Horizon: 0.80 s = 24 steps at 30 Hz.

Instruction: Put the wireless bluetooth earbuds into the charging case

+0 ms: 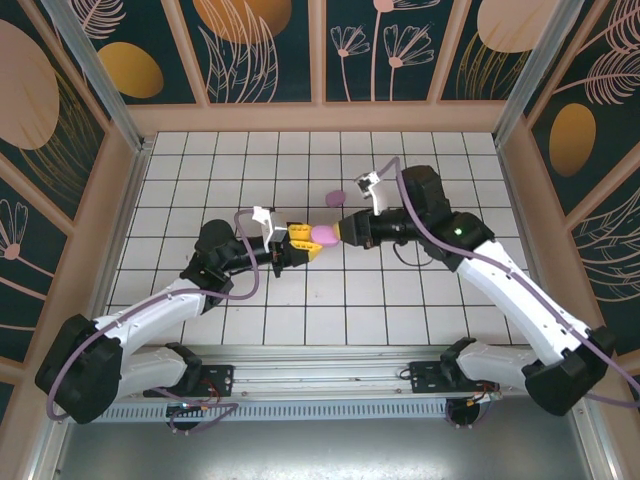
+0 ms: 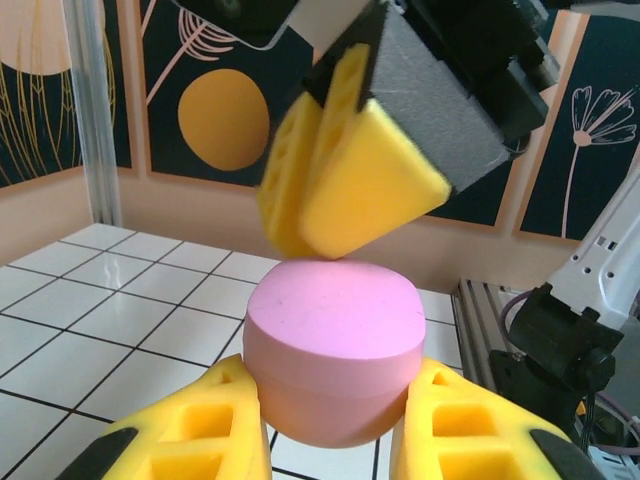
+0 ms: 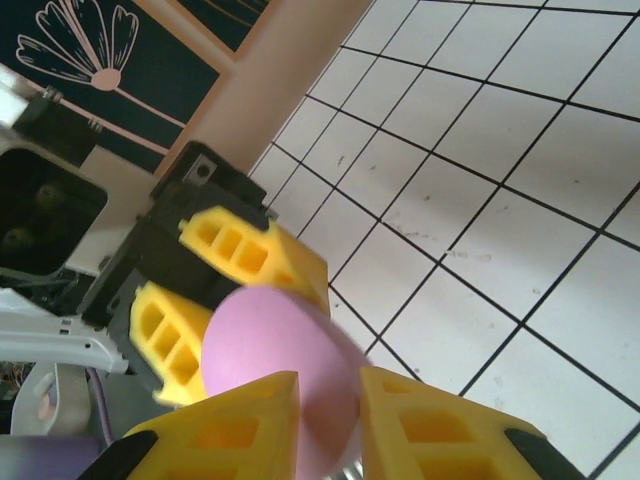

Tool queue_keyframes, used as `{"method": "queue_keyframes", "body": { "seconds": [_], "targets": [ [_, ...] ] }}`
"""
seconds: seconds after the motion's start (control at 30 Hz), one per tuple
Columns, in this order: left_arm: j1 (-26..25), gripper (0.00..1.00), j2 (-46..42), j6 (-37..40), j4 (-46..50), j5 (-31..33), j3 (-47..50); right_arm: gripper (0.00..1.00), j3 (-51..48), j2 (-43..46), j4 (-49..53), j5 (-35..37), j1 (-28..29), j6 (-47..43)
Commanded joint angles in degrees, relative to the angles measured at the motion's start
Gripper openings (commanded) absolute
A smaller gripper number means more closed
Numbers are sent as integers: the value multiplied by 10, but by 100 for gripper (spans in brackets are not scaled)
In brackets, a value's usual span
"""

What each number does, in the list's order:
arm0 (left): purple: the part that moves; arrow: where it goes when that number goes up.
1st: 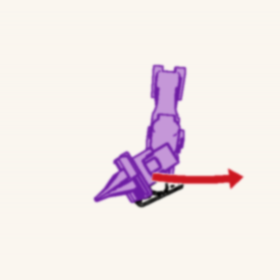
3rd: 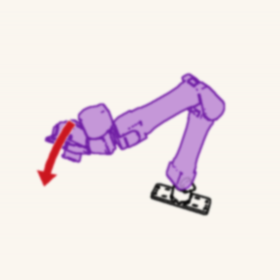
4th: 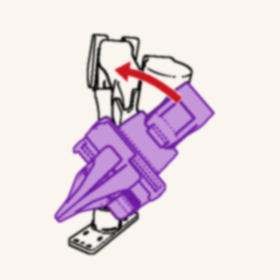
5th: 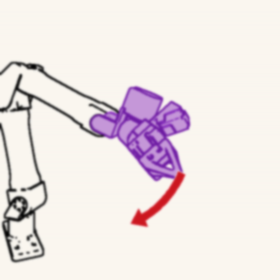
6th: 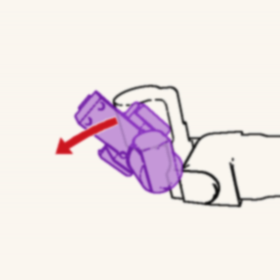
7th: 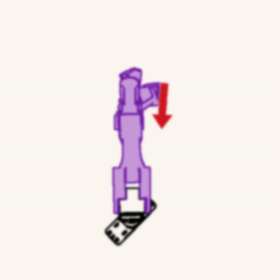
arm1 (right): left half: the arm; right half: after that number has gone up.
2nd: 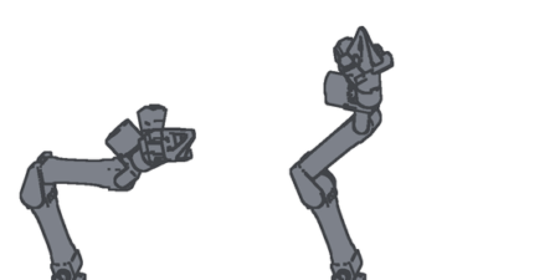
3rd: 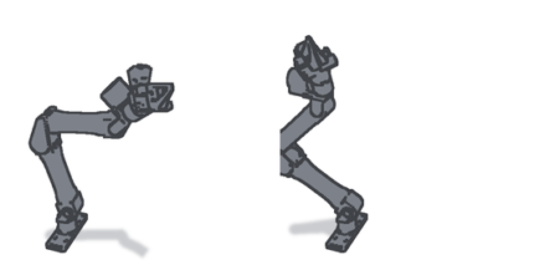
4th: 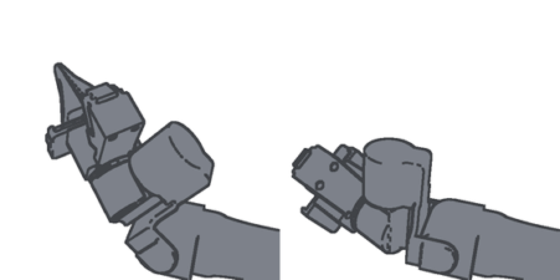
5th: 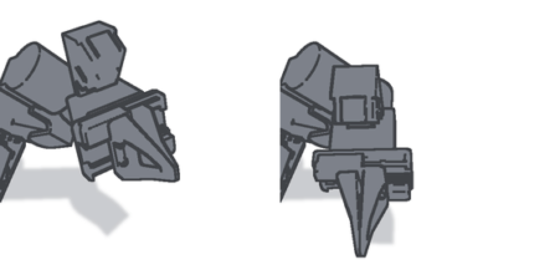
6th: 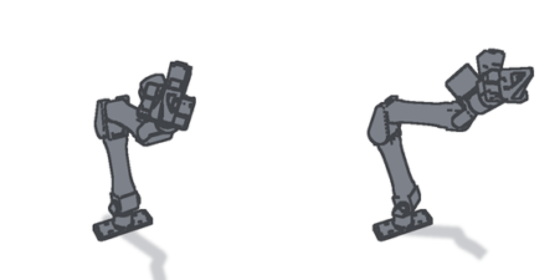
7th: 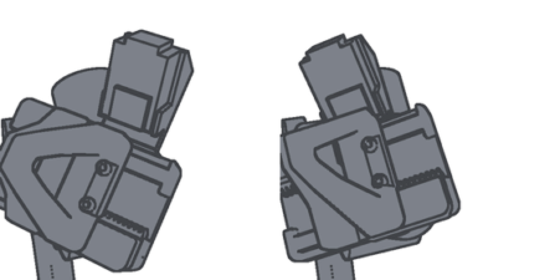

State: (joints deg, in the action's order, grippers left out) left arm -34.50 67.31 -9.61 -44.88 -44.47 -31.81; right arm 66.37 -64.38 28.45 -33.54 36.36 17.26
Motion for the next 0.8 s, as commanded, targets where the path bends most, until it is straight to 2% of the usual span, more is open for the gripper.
{"method": "queue_keyframes", "body": {
  "seconds": [0.0, 0.13, 0.3, 0.5, 0.77],
  "targets": [
    [4, 6, -7, -12, -33, 24, 4, 24, -16, 48, -33, 10, 6, 38],
    [4, 6, -9, -20, -44, 28, 8, 42, -47, 66, -83, 42, -3, 101],
    [4, 6, -18, -11, -28, 48, 11, 54, -107, 61, -168, 20, -14, 180],
    [4, 6, -25, -14, -38, 50, 16, 61, -166, 56, -280, -9, -18, 269],
    [5, 6, -18, -29, -71, 42, 18, 67, -199, 53, -350, -34, -19, 324]
  ]
}}
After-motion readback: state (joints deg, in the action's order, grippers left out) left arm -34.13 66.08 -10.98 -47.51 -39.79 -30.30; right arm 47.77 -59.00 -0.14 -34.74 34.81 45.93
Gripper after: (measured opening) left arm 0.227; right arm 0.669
